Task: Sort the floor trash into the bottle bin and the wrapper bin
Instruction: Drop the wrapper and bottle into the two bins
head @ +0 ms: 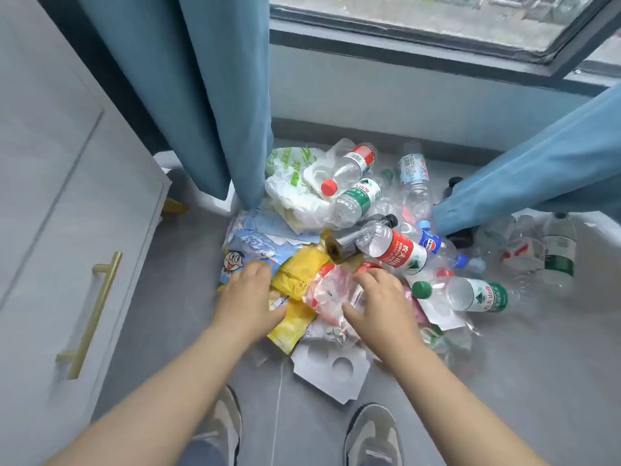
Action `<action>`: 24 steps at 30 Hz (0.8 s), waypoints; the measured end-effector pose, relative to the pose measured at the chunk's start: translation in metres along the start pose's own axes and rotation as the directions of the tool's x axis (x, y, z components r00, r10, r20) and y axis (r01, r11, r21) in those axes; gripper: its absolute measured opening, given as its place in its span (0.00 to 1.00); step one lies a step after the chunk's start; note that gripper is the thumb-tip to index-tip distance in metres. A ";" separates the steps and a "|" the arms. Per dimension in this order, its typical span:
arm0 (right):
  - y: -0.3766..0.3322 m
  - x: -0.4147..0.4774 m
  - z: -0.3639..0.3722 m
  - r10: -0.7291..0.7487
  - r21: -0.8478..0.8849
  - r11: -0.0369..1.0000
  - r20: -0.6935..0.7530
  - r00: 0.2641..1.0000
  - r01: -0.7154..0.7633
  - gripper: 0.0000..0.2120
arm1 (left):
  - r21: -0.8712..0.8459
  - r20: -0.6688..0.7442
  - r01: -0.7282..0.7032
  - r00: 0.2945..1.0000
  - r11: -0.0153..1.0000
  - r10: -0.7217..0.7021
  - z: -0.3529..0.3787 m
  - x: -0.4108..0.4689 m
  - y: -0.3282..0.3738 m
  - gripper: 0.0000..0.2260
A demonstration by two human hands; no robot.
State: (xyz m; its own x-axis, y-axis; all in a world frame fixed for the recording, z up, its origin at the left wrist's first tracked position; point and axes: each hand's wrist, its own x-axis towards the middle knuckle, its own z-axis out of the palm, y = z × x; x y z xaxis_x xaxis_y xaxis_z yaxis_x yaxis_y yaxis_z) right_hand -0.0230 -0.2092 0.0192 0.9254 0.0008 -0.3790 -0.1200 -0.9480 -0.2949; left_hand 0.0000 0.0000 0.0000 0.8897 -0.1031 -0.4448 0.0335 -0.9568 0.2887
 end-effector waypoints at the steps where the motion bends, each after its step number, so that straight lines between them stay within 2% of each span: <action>1: 0.003 0.005 0.006 0.002 0.016 1.000 -0.030 1.000 -0.002 0.23 | -0.028 -0.034 0.010 0.999 1.000 -0.011 0.003 0.010 -0.003 0.23; 3: 0.006 0.013 0.015 0.027 0.044 0.999 -0.078 0.997 -0.024 0.24 | -0.052 -0.092 0.048 0.994 0.997 -0.053 0.007 0.025 -0.006 0.26; 8: 0.010 0.025 0.033 0.089 0.075 0.994 -0.100 0.991 -0.081 0.27 | -0.070 -0.109 0.116 0.986 0.991 -0.123 0.021 0.049 -0.015 0.37; 12: 0.014 0.025 0.041 0.139 0.077 0.988 -0.104 0.985 -0.132 0.30 | -0.035 -0.053 0.097 0.994 0.995 -0.099 0.033 0.056 -0.020 0.43; 19: 0.016 0.024 0.048 0.189 0.113 0.977 -0.041 0.981 -0.183 0.39 | -0.126 -0.049 0.070 0.996 0.990 -0.076 0.044 0.058 -0.022 0.42; 24: 0.014 0.023 0.051 0.201 0.123 0.972 -0.004 0.980 -0.199 0.41 | -0.046 0.014 0.047 0.999 0.998 -0.047 0.051 0.057 -0.027 0.47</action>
State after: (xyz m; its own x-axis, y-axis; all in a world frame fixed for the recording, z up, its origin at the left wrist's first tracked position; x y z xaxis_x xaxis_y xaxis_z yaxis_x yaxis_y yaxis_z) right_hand -0.0214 -0.2060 -0.0387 0.8838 -0.1908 -0.4273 -0.3448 -0.8829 -0.3188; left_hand 0.0267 0.0064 -0.0763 0.8807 -0.0619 -0.4696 0.0966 -0.9471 0.3061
